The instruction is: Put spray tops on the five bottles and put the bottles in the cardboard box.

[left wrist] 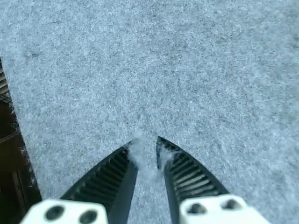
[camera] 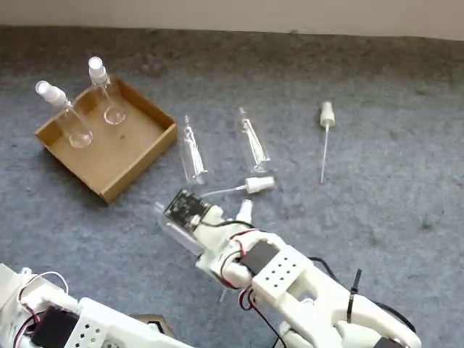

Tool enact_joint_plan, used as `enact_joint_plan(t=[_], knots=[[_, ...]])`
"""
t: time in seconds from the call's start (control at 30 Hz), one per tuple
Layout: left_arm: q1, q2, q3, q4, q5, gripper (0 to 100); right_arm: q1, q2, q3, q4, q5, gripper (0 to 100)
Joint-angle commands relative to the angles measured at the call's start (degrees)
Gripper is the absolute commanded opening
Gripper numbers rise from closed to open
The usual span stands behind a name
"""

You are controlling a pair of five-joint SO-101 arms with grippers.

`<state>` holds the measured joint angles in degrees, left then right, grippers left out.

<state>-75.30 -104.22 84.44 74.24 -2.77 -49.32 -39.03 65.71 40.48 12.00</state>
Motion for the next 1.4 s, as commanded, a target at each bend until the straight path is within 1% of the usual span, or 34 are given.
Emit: enact_joint_plan(t=[0.0,0.17,0.3,0.43,0.5,0.67,0.73,0.87,0.93,1.03,1.13,1.23,1.37], knots=[[-0.31,-0.57,-0.31,-1.14,0.7,1,3.91,-0.22,-0.66,-1.1,0.53,7.7],[-0.22,-0.57,-0.31,-1.14,0.7,1,4.88,-0.48,-0.57,-1.01,0.18,7.7],[2.42,-0.57,0.13,-1.14,0.7,1,7.16,-0.48,-0.84,-1.01,-0.53,7.7],[3.3,-0.57,0.57,-1.14,0.7,1,12.53,-0.4,-1.01,-1.36,-7.82,7.7],[3.3,-0.57,0.57,-1.14,0.7,1,13.85,-0.31,-1.01,-1.36,-9.93,7.7],[3.3,-0.57,0.57,-1.14,0.7,1,13.93,-0.04,-1.01,-1.1,-10.81,8.3],[3.3,-0.57,0.57,-1.14,0.7,1,13.93,-0.04,-0.92,-1.1,-10.81,11.2],[3.3,-0.57,0.57,-1.14,0.7,1,13.85,-0.48,-0.84,-1.01,-10.81,23.9],[3.3,-0.57,0.66,-1.14,0.7,1,13.85,-0.57,-0.84,-1.01,-10.64,27.7],[3.3,-0.57,0.66,-0.97,0.7,1,13.85,-0.57,-0.92,-0.4,-10.46,29.3],[3.3,-0.57,0.66,-0.88,0.7,1,13.85,-0.92,-2.95,2.86,-10.37,31.3],[3.3,-0.57,0.66,-0.88,0.7,1,14.29,-2.95,-6.29,7.87,-10.37,34.3],[3.3,-0.57,0.66,-0.79,0.7,1,15.96,-9.63,-11.03,13.85,-10.37,35.1]])
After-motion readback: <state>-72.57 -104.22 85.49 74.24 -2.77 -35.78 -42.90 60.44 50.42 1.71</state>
